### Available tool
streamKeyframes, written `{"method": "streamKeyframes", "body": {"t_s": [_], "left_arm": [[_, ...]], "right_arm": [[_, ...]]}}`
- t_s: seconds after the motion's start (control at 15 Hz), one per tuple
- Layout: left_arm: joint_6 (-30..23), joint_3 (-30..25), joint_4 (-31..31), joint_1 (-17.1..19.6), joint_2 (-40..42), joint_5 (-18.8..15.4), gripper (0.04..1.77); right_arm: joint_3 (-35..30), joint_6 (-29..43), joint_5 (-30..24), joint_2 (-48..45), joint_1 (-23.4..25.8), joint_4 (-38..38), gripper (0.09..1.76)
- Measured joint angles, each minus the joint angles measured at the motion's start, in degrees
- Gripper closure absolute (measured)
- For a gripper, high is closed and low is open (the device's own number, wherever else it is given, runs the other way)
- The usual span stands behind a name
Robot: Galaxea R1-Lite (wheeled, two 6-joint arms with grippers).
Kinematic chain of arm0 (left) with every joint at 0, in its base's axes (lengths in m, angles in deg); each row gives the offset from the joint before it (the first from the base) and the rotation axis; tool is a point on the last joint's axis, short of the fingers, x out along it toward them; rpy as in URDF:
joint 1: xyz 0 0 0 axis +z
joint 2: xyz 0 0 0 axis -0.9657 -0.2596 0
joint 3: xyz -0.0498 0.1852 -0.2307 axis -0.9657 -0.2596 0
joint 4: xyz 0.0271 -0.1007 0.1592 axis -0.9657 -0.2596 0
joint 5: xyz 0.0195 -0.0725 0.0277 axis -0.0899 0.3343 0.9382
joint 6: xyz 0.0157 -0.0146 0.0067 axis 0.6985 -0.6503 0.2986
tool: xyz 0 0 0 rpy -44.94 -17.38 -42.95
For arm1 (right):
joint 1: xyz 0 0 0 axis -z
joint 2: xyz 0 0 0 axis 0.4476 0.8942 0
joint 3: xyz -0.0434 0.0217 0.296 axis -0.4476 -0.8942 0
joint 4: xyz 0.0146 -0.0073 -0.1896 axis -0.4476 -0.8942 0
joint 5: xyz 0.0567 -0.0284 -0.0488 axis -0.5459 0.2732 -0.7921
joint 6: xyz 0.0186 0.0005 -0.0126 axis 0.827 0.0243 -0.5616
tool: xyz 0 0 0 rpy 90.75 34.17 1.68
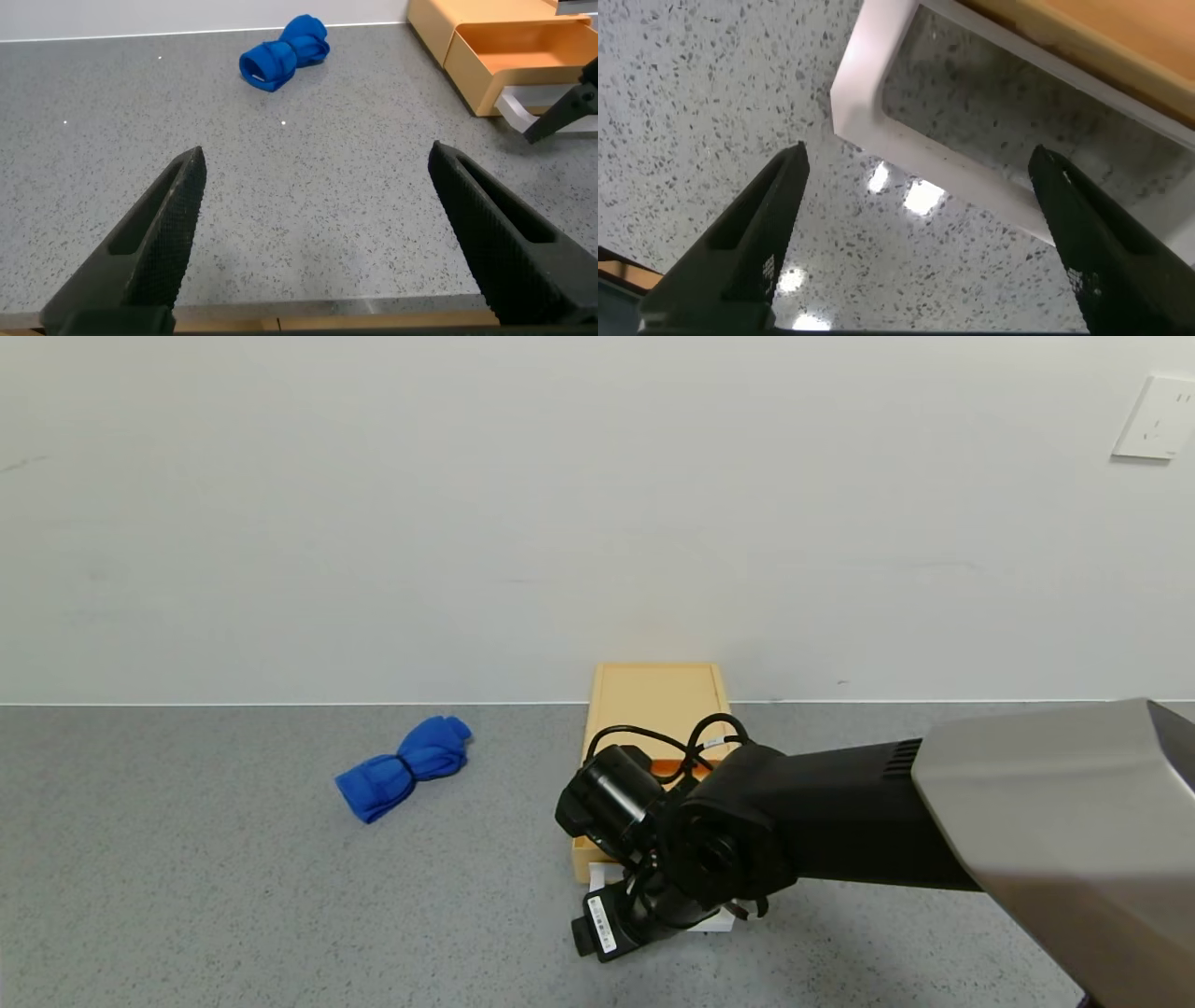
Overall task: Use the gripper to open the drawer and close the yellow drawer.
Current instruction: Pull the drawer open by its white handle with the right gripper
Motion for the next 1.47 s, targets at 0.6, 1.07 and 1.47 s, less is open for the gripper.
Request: {"method": "streamKeyframes", "body": {"t_s": [0.6,1.07,1.47], "left_arm": [[0.0,0.0,0.0,0.0,0.0,-0.02,0.09],[0.0,0.0,0.0,0.0,0.02,-0.02,0.09],[0.0,0.0,0.0,0.0,0.02,-0.02,0.09]], "right_arm": [[-2.18,6.42,0.66,-1.61,-2.34,0.3,0.14],[-4.33,8.77,0.69,-3.25,-4.22,0.11,0.14],[-4.27,8.55,4.44,-6.1,-4.47,-0.2,0.14]]}}
